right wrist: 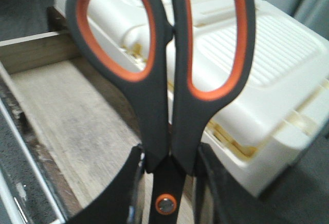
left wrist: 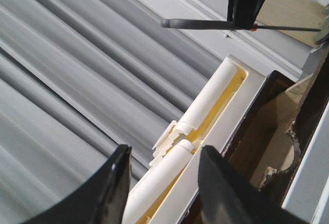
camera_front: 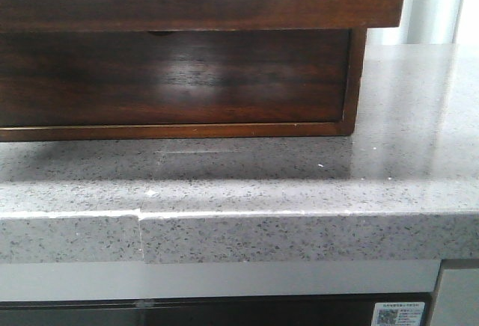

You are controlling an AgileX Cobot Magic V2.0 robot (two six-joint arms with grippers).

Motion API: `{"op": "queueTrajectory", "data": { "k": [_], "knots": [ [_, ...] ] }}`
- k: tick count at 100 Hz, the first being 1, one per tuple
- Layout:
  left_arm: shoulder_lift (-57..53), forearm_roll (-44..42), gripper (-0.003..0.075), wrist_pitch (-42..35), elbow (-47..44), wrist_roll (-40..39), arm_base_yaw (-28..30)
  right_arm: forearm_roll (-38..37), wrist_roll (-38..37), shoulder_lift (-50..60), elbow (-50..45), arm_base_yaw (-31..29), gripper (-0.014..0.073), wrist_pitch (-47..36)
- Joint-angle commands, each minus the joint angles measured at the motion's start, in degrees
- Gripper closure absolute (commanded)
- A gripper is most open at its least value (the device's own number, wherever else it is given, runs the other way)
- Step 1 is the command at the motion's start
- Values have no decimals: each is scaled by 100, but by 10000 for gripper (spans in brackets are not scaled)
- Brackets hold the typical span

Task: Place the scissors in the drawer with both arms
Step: 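Lift the scissors with the right gripper and carry them over the drawer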

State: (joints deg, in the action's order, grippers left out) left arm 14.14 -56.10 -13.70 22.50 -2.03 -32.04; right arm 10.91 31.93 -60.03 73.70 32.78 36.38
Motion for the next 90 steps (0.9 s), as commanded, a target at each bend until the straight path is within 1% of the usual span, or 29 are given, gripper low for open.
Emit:
{"op": "queueTrajectory", "data": {
  "k": [1,10,24,30,54,72,90],
  "knots": [
    [57,189,427,-162,137,-81,-19,39,535,-129,153,381,660,-690],
    [57,189,427,-162,137,-81,-19,-34,943,-370,153,740,661,-828],
    [57,189,427,-162,137,-81,-19,-594,981,-777,153,1003,661,-918],
    [57,189,427,-162,137,-81,-19,-721,981,-930,153,1016,661,-959],
    [57,189,427,-162,137,-81,-19,-827,981,-1399,153,1026,661,-1164],
    [57,189,427,-45,137,-81,-19,-1159,981,-1545,153,1026,662,-1306],
    [57,189,427,75,137,-81,-19,-1423,981,-1615,153,1026,662,-1270]
  ]
}}
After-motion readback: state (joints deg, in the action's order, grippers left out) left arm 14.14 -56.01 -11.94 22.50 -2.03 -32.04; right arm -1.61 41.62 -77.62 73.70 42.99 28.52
